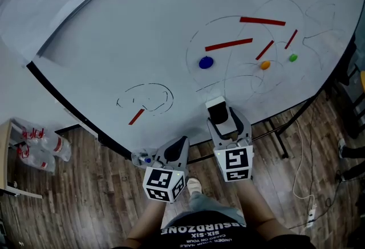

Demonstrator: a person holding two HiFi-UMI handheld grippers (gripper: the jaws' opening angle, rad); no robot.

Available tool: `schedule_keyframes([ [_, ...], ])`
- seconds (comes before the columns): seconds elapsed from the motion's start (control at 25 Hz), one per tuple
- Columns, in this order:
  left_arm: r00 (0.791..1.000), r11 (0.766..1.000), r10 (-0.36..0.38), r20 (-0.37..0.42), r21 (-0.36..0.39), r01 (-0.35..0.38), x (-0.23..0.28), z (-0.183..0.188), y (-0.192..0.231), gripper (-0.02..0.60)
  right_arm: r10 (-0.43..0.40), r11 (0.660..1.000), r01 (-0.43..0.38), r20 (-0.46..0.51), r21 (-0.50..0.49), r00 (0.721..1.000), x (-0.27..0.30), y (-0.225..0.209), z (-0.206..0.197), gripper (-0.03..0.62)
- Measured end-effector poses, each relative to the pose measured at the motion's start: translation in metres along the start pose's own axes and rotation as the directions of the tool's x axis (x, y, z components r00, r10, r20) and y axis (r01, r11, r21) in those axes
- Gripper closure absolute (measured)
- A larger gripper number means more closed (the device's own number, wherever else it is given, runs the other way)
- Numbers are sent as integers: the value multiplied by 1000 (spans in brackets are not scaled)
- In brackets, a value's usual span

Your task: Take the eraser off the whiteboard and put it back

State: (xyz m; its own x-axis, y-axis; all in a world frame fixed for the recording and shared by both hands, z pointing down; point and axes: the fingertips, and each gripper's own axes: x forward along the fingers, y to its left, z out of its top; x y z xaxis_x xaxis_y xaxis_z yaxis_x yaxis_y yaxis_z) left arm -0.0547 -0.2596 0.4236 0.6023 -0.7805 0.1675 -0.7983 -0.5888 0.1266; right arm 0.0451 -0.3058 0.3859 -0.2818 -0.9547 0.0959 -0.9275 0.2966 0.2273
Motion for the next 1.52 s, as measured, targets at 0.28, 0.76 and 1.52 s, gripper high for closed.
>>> schedule_keyframes([
  [0.28,1000,1000,-20,-8,10,20,8,0,1,574,1,1000,-1,-9,-20,1000,10,4,1,338],
  [0.76,1000,1000,-10,-14,-3,10,8,-4,8,574,-45,999,45,-24,-27,999,12,0,0,365],
  [1.52,1000,1000,5,-2,-4,-5,-6,-4,-2,574,-32,999,32,-27,-6,999,-5,2,3,370],
])
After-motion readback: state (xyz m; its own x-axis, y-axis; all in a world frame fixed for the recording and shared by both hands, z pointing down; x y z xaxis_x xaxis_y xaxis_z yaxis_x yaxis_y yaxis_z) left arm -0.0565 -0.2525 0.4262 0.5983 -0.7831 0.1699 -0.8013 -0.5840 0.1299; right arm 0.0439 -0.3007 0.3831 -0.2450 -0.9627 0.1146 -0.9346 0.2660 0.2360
